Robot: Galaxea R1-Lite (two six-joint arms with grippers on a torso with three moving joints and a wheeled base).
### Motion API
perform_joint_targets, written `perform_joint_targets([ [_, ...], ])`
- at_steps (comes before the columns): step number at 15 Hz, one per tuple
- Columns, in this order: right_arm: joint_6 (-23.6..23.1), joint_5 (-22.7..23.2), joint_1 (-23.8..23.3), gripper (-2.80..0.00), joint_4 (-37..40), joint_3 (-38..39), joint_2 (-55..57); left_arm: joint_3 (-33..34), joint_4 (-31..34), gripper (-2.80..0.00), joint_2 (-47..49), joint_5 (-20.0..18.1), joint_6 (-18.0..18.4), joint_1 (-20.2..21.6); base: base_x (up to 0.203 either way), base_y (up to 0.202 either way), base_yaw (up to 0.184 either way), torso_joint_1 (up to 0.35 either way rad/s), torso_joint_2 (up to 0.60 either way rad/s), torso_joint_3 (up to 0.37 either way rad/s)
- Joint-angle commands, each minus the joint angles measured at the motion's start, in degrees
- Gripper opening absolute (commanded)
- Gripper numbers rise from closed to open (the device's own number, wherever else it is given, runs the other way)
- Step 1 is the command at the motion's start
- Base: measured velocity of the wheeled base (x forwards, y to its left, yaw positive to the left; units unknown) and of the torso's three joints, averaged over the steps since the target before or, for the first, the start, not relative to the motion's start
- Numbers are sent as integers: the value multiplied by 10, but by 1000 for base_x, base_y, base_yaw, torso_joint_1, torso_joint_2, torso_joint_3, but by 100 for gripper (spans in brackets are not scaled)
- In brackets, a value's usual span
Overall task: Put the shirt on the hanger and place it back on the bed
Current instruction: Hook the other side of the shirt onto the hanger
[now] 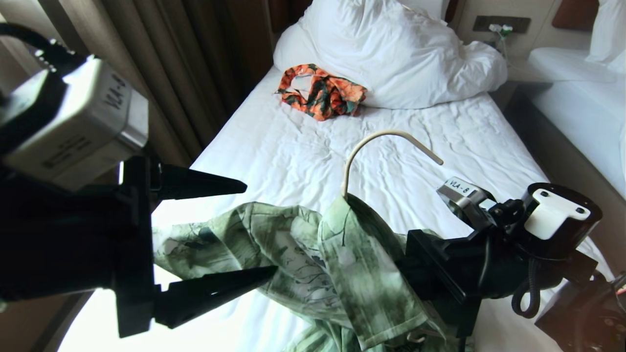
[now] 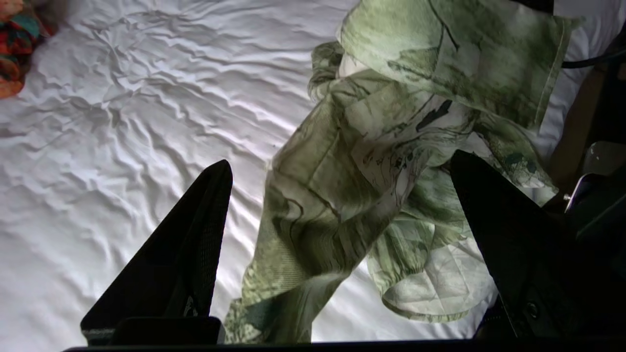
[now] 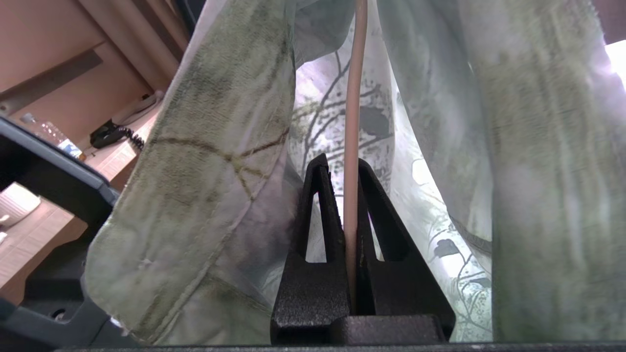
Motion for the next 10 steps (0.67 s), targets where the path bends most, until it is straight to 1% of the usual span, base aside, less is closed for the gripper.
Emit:
perform_joint_targets([
  [1, -5, 4, 1, -280, -4, 7, -4, 2, -22, 0, 26, -1, 2, 0, 0, 0, 0, 0, 0, 0],
  [3, -6, 4, -1, -280, -4, 4, -7, 3, -27, 0, 33, -2, 2, 0, 0, 0, 0, 0, 0, 0],
  [7, -6, 4, -2, -280, -4, 5, -10, 39, -39, 0, 48, -10, 2, -6, 0, 0, 0, 0, 0, 0],
  [10, -8, 6, -1, -280, -8, 13, -9, 41, -87, 0, 72, -11, 0, -11, 0, 0, 0, 0, 0, 0],
])
